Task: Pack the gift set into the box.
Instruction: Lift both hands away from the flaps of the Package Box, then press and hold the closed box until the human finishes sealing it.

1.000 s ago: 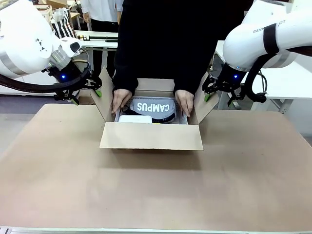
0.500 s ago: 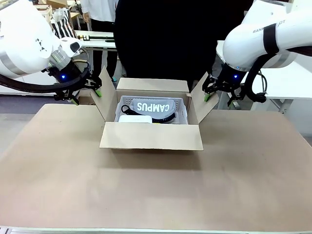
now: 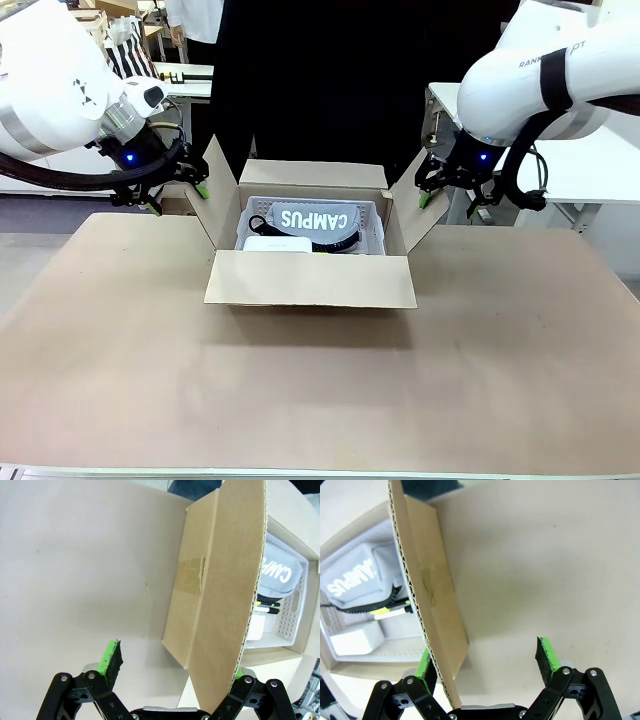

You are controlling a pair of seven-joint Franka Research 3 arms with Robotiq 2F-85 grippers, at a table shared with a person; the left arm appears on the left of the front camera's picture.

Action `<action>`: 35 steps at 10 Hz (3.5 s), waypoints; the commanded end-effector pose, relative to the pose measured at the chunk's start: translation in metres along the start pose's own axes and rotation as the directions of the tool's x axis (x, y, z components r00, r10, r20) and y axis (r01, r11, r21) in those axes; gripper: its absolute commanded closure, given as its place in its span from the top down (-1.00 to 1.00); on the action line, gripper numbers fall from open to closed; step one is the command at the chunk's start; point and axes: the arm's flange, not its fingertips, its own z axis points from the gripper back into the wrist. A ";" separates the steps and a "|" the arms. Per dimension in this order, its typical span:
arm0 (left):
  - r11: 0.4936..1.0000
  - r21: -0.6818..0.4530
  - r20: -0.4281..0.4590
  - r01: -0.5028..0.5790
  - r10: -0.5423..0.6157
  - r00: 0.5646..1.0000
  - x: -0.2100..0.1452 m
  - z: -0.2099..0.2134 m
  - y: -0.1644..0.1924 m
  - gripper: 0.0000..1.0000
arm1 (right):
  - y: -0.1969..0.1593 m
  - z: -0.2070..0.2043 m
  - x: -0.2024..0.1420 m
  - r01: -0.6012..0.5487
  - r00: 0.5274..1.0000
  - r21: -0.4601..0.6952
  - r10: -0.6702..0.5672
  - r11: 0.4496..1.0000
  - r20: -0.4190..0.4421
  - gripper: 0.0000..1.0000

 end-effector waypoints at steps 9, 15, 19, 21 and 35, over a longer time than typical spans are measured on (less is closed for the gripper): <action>1.000 0.022 0.006 -0.007 0.007 1.000 0.001 0.001 -0.001 1.00 | 0.004 0.004 0.001 0.021 1.000 -0.032 -0.020 0.999 0.009 1.00; 0.768 -0.624 0.010 0.146 -0.178 0.984 -0.089 0.157 0.047 1.00 | -0.135 0.170 -0.107 0.097 0.995 0.720 -0.081 0.688 -0.057 1.00; 0.297 -0.936 -0.175 -0.189 0.073 0.982 -0.038 0.170 0.194 1.00 | -0.259 0.159 -0.115 0.339 0.914 0.922 -0.298 0.187 -0.276 1.00; 0.411 -0.909 -0.065 -0.075 0.038 0.997 -0.078 0.187 0.177 1.00 | -0.256 0.183 -0.127 0.299 0.942 0.903 -0.246 0.310 -0.228 1.00; 0.411 -0.909 -0.065 -0.075 0.038 0.997 -0.078 0.187 0.177 1.00 | -0.256 0.183 -0.127 0.299 0.942 0.903 -0.246 0.310 -0.228 1.00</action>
